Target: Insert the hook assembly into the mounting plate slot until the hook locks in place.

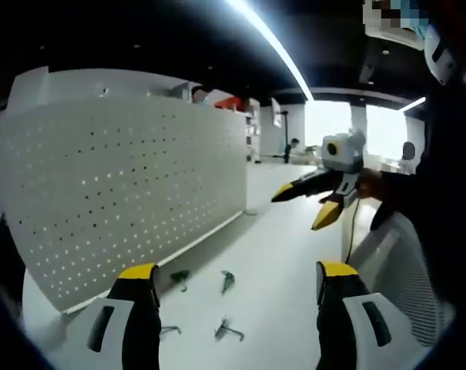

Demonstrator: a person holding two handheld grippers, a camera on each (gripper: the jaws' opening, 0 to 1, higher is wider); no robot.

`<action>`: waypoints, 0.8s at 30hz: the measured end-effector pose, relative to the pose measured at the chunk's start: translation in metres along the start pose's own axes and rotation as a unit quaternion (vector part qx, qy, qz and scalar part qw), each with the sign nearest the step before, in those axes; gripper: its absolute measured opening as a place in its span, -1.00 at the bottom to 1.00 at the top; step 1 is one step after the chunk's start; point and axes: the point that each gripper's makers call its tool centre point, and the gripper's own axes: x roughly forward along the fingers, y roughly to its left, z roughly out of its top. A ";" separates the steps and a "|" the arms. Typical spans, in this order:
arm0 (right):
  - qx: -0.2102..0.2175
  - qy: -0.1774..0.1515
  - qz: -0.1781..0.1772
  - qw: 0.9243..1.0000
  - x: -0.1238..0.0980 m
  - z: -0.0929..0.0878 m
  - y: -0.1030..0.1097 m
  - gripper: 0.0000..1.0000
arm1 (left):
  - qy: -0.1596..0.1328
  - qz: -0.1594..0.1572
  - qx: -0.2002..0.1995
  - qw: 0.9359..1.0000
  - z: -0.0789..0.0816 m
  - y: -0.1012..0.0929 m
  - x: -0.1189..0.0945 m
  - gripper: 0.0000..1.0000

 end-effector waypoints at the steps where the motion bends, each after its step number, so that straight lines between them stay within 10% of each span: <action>1: -0.001 0.001 0.001 1.000 0.001 0.000 0.000 0.33 | -0.001 0.001 -0.001 1.000 0.000 0.000 0.000 0.69; 24: -0.023 0.022 0.022 0.999 0.013 0.002 0.003 0.30 | -0.023 0.018 -0.016 0.999 -0.005 0.005 -0.005 0.67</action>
